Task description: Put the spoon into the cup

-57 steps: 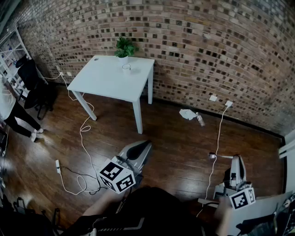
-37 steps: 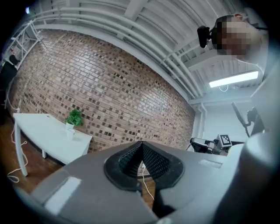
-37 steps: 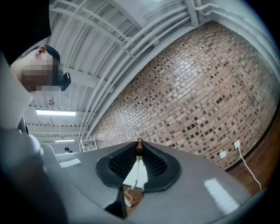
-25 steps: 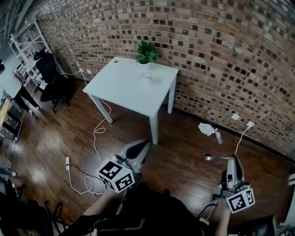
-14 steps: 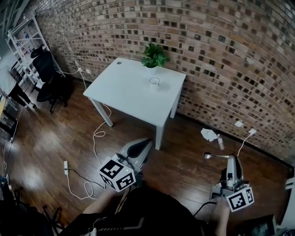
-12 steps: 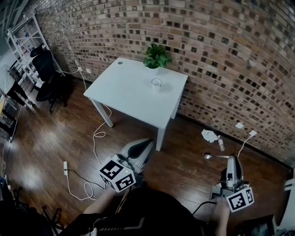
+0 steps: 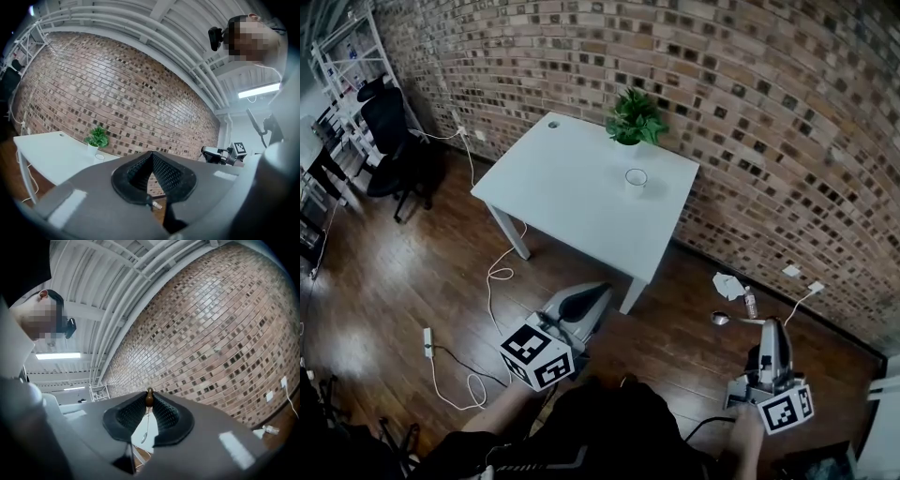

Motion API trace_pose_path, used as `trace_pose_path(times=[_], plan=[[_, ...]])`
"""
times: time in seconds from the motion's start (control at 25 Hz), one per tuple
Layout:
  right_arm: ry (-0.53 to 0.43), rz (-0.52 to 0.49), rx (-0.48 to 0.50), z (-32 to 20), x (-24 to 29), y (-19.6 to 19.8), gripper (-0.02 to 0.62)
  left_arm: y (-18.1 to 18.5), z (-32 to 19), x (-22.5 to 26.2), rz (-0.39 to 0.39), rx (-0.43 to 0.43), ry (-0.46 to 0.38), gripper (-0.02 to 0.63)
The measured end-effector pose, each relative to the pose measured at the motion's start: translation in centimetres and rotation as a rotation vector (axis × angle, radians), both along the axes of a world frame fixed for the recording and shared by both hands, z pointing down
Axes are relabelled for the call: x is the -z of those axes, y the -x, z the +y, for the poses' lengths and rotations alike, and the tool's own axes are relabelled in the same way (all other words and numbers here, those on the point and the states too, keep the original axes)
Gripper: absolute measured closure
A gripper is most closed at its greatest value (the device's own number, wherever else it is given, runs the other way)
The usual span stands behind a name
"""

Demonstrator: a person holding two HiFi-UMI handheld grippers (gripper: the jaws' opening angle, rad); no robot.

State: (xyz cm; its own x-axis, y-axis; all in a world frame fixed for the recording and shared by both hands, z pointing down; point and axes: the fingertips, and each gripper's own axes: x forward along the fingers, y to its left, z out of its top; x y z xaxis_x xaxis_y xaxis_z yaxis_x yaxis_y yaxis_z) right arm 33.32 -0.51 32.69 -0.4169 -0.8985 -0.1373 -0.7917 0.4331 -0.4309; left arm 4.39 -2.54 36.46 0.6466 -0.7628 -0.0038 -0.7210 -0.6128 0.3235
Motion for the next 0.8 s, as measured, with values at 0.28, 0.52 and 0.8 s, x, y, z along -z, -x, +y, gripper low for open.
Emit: trace_pose_path(times=[0.28, 0.52, 0.8], plan=[[-0.001, -0.005, 0.041, -5.7, -0.8, 0.4, 0.549, 0.1, -4.3, -0.3, 0.017, 0.040, 0.012, 0.614], [-0.033, -0.019, 0.088, -10.4, -0.1, 0.7, 0.549, -0.3, -8.2, 0.7, -0.024, 0.064, -0.005, 0.614], [-0.005, -0.029, 0.108, -15.2, -0.8, 2.6, 0.548, 1.3, -12.7, 0.4, -0.028, 0.073, 0.006, 0.614]])
